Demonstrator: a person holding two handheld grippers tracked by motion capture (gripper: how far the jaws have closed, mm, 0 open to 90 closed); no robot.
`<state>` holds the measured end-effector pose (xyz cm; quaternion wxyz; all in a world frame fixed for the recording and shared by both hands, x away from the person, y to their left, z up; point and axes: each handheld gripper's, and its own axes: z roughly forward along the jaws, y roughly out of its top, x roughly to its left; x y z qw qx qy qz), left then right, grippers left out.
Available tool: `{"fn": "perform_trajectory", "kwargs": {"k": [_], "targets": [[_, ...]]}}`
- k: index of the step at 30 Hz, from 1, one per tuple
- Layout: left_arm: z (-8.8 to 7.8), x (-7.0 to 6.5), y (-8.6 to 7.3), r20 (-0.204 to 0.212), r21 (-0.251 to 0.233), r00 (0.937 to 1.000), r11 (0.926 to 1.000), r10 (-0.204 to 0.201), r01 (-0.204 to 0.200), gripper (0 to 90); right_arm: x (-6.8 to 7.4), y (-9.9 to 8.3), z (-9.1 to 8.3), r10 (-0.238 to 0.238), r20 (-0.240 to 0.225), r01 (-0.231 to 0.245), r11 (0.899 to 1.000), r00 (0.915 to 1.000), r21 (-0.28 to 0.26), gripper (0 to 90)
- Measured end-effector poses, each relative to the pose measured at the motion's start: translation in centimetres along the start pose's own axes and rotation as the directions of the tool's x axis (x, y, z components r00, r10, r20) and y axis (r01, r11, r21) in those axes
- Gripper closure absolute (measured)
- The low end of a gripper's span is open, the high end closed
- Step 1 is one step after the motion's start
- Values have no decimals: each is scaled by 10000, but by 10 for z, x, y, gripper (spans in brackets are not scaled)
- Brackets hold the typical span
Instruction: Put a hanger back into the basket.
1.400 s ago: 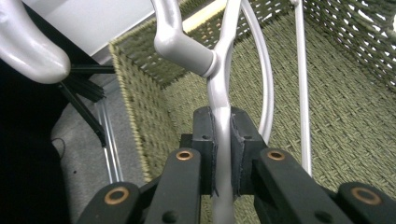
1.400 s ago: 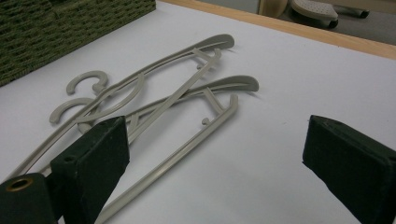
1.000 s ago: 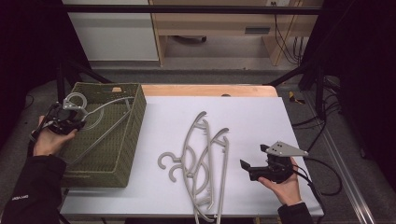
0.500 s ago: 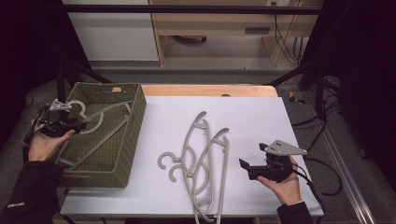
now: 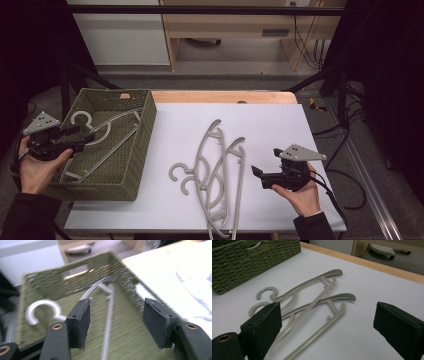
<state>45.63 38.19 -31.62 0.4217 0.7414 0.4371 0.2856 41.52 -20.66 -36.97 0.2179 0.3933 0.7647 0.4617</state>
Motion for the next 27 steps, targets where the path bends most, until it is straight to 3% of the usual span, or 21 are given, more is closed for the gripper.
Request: {"fn": "perform_trajectory", "kwargs": {"k": [5,6,13,18,27], "targets": [[-4,-30,0,378,-562,9993,9984,-2,23,310,4,7,3,-151,-66,151,9999,9999,56,87],[-4,-30,0,378,-562,9993,9984,-2,23,294,4,7,3,-151,-66,151,9999,9999,56,87],[4,-69,-5,1130,-1150,9936,9933,23,108,214,10,14,8,-388,-101,390,9990,9992,218,88],[12,-87,-7,1416,-1173,9898,9931,165,3,185,12,13,10,-423,-157,427,9988,9990,251,90],[28,-121,-9,2083,-1034,9766,9941,544,-333,177,15,11,13,-510,-225,516,9982,9984,296,88]]}}
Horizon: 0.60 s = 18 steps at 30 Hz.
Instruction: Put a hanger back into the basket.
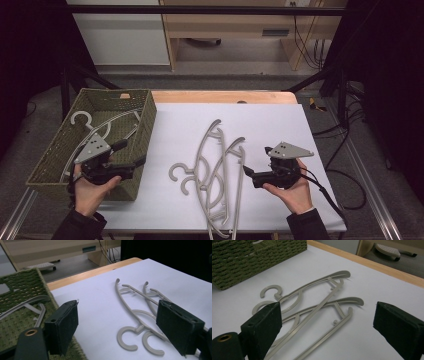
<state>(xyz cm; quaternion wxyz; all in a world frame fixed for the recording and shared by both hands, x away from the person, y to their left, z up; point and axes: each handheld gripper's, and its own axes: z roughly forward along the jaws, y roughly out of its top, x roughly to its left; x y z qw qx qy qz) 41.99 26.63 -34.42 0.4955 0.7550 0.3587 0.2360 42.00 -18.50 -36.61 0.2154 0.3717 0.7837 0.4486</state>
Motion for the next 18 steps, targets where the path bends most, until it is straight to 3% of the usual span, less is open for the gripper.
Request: {"fn": "perform_trajectory", "kwargs": {"k": [11,18], "targets": [[28,-29,-6,508,299,9985,9994,185,-201,187,2,-6,3,-40,-55,40,10000,10000,35,89],[46,-46,-14,881,729,9955,9965,338,-403,190,5,-9,7,-163,-16,163,9997,9999,161,94]]}}
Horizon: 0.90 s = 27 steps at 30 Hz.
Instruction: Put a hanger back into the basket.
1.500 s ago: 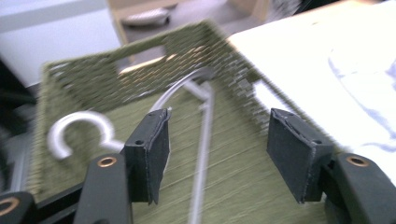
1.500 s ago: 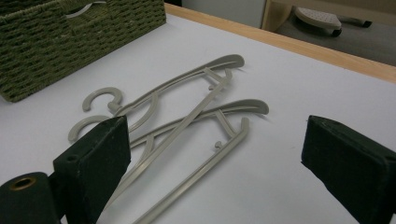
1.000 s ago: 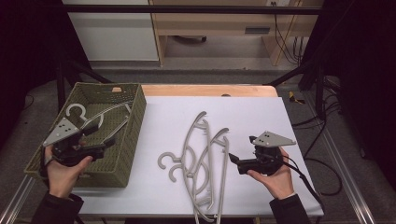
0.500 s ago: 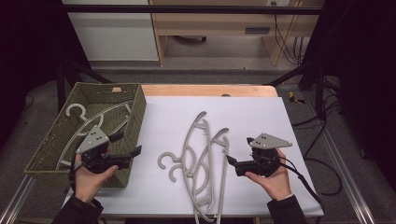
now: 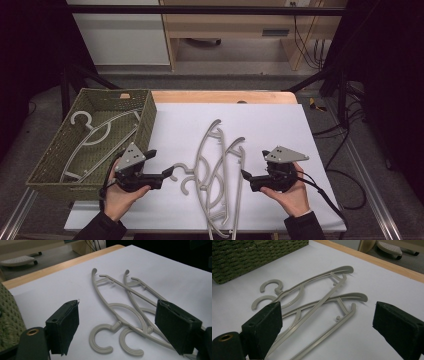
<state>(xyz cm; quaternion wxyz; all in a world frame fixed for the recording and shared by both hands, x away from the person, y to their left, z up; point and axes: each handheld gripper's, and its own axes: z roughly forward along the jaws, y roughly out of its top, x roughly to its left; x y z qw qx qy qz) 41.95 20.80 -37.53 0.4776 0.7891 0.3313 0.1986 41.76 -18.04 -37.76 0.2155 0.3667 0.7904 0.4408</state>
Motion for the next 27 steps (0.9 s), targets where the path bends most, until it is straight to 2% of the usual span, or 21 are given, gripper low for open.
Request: {"fn": "perform_trajectory", "kwargs": {"k": [3,10,17,24,27], "targets": [[4,-2,-2,55,99,10000,10000,-8,7,192,-1,-2,-1,153,-38,-153,9999,9999,-18,94],[19,-10,-5,274,545,9996,9985,-55,40,199,-4,-5,-3,163,1,-163,9999,9999,-30,94],[28,-8,-1,418,698,9989,9974,-221,192,208,-6,-5,-5,266,84,-265,9996,9996,-26,95],[50,-6,9,394,971,9986,9948,-349,309,242,-8,-7,-8,351,129,-351,9994,9993,18,94],[66,-4,12,344,1255,9988,9916,-351,305,255,-8,-8,-9,355,171,-356,9994,9992,29,94]]}}
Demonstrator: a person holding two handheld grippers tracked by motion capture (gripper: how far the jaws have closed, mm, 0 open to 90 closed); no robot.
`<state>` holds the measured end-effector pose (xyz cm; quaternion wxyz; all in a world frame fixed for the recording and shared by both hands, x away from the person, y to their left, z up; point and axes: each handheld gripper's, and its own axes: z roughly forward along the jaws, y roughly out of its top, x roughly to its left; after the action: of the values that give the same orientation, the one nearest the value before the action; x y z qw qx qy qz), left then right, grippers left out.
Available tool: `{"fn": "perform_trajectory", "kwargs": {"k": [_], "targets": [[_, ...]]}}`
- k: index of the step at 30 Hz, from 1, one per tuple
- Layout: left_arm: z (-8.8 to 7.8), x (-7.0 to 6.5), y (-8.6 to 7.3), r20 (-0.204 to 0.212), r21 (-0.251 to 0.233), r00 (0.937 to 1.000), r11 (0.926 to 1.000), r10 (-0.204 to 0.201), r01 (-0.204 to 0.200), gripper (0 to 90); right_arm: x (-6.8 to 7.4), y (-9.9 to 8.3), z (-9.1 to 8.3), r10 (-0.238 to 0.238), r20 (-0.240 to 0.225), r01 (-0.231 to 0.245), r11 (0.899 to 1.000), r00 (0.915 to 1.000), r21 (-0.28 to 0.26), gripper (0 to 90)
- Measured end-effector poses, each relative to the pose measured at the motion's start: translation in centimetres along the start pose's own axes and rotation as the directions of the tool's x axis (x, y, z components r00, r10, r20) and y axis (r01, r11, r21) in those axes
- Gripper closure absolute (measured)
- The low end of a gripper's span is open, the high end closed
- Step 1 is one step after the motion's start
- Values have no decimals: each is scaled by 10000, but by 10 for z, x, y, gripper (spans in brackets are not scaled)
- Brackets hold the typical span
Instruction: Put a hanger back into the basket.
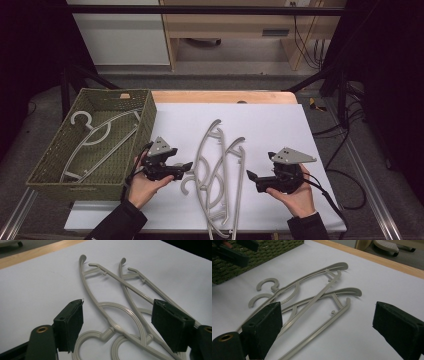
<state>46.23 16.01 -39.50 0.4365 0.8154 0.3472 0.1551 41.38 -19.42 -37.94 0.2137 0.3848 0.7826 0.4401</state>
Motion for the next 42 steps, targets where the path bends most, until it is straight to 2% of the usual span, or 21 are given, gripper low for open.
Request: {"fn": "perform_trajectory", "kwargs": {"k": [2,6,8,9,10,12,15,17,18,19,20,22,23,25,28,30,32,34,37,42], "targets": [[4,1,1,-63,102,10000,9999,17,-17,265,0,0,0,-26,-16,26,10000,10000,-27,94],[23,4,4,-154,504,9999,9987,-59,67,294,-2,-2,-1,22,-36,-22,10000,10000,-13,94],[26,4,4,-153,575,9999,9983,-42,50,307,-3,-3,-1,71,-32,-71,10000,10000,-10,94],[36,5,4,-245,831,9997,9965,-16,36,312,-6,-4,-1,74,-22,-74,10000,10000,-22,94],[36,5,4,-245,831,9997,9965,-16,36,322,-6,-4,-1,74,-22,-74,10000,10000,-22,94],[47,8,3,-279,1177,9996,9930,-31,64,347,-6,-4,-2,129,-2,-129,9999,9999,-30,94],[55,9,1,-275,1261,9994,9917,-221,254,390,-7,-3,-3,127,-30,-127,9999,9999,-104,95],[66,10,-1,-305,1636,9993,9862,-197,245,411,-7,-3,-3,152,-10,-152,9998,9999,-84,94],[66,10,-1,-305,1636,9993,9862,-197,245,418,-7,-3,-3,145,-15,-145,9999,9999,-82,95],[73,10,-3,-330,1882,9993,9819,-151,210,442,-7,-3,-3,124,-11,-124,9999,9999,-88,95],[73,10,-3,-330,1882,9993,9819,-151,210,452,-7,-3,-3,124,-11,-124,9999,9999,-88,95],[83,12,-6,-315,2096,9987,9767,-392,450,477,-7,-3,-3,145,-42,-145,9999,9999,-82,95],[86,13,-6,-297,2167,9988,9753,-384,440,488,-7,-3,-3,172,-27,-172,9998,9998,-81,94],[89,13,-7,-297,2224,9985,9736,-464,519,503,-7,-3,-2,163,-30,-163,9998,9999,-74,95],[97,14,-10,-243,2500,9982,9664,-551,594,550,-7,-3,-2,159,-60,-159,9998,9999,-78,95],[99,14,-10,-294,2529,9979,9654,-578,634,576,-7,-3,-2,147,-60,-147,9999,9999,-82,94],[105,15,-12,-317,2694,9970,9600,-700,760,606,-7,-3,-3,188,-72,-188,9998,9998,-59,94],[106,14,-12,-459,2718,9968,9594,-650,751,631,-7,-3,-4,194,-59,-194,9998,9998,-86,94],[107,15,-11,-490,2692,9956,9589,-797,900,644,-7,-3,-4,206,-73,-206,9997,9998,-91,94],[108,14,-9,-704,2852,9936,9527,-880,1046,671,-7,-3,-3,171,-112,-172,9998,9998,-46,94]]}}
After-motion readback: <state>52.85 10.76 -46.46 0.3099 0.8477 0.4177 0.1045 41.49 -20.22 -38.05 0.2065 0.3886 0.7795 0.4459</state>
